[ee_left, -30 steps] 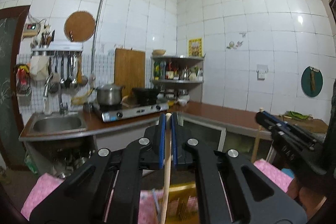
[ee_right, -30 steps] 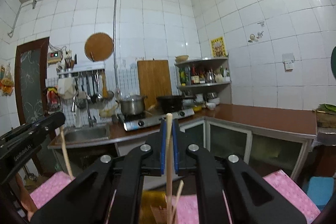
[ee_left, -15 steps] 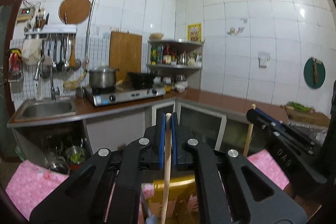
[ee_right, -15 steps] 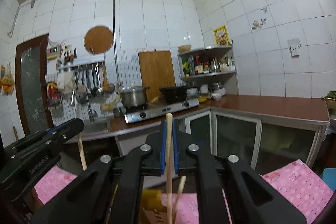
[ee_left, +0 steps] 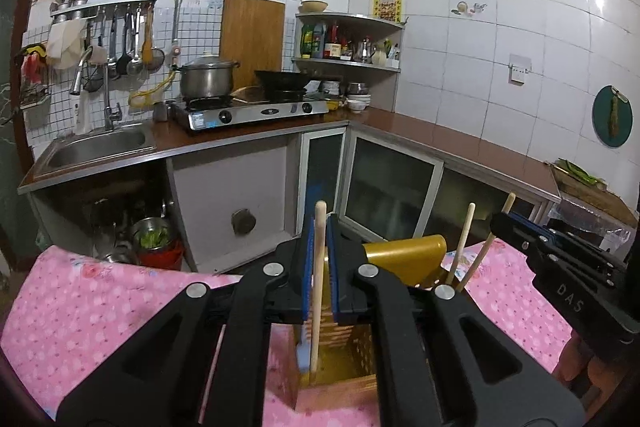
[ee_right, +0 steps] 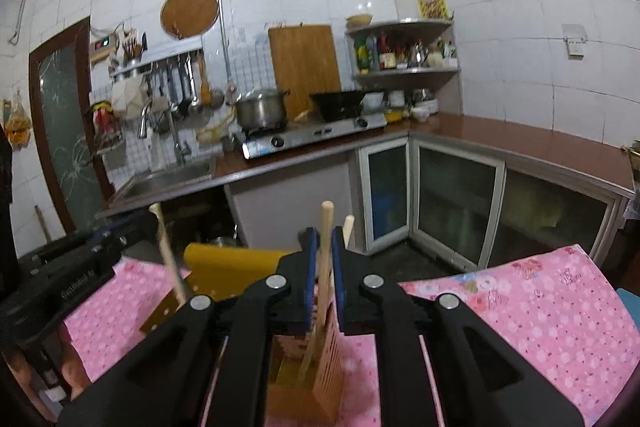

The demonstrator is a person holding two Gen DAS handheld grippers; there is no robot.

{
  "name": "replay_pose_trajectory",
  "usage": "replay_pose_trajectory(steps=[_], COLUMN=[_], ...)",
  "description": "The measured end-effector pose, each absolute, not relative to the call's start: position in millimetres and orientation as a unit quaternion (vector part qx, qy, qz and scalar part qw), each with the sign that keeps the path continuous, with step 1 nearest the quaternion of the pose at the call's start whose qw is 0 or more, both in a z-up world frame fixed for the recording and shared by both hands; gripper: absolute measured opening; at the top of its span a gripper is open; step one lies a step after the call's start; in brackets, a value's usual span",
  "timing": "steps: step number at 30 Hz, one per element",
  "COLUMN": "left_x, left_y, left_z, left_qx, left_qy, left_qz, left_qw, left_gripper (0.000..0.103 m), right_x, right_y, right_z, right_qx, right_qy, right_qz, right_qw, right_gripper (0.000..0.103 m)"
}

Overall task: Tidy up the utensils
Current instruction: 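Insert both chopsticks into the caddy and open both tools, then move both tools back down toward the remaining chopsticks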

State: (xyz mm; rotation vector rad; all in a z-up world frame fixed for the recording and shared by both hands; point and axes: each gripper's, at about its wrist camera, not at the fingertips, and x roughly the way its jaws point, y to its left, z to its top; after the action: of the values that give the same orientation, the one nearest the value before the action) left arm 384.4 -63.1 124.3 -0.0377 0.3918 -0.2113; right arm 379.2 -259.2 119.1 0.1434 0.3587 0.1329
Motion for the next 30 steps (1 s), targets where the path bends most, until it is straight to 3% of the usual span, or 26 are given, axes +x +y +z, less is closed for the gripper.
replay_pose_trajectory(steps=[2,3,4,8,11,30], left_x=[376,371,362,341,320,274], left_y=[-57,-53,-45,-29,-12,27], left_z=[133,137,144,157,159,35], left_qx=[-0.02,-0.023,-0.028,-0.025,-0.02,-0.015], left_qy=[0.195,0.195,0.19,0.204,0.206,0.351], left_qz=[-0.098,-0.094,-0.085,-0.086,-0.07,-0.047], left_qw=[0.976,0.976,0.978,0.975,0.976,0.935], left_gripper=[0.034,0.053,0.064,0.08,0.098,0.098], right_x=[373,365,361,341,322,263], right_y=[-260,-262,-262,-265,-266,-260], right_z=[125,130,132,146,146,33], right_qx=[0.074,0.077,0.077,0.067,0.057,0.052], right_qy=[0.185,0.181,0.18,0.201,0.221,0.359], right_qz=[0.068,0.065,0.063,0.053,0.045,0.023], right_qw=[0.978,0.978,0.979,0.976,0.973,0.931], right_gripper=[0.05,0.05,0.05,0.05,0.05,0.05])
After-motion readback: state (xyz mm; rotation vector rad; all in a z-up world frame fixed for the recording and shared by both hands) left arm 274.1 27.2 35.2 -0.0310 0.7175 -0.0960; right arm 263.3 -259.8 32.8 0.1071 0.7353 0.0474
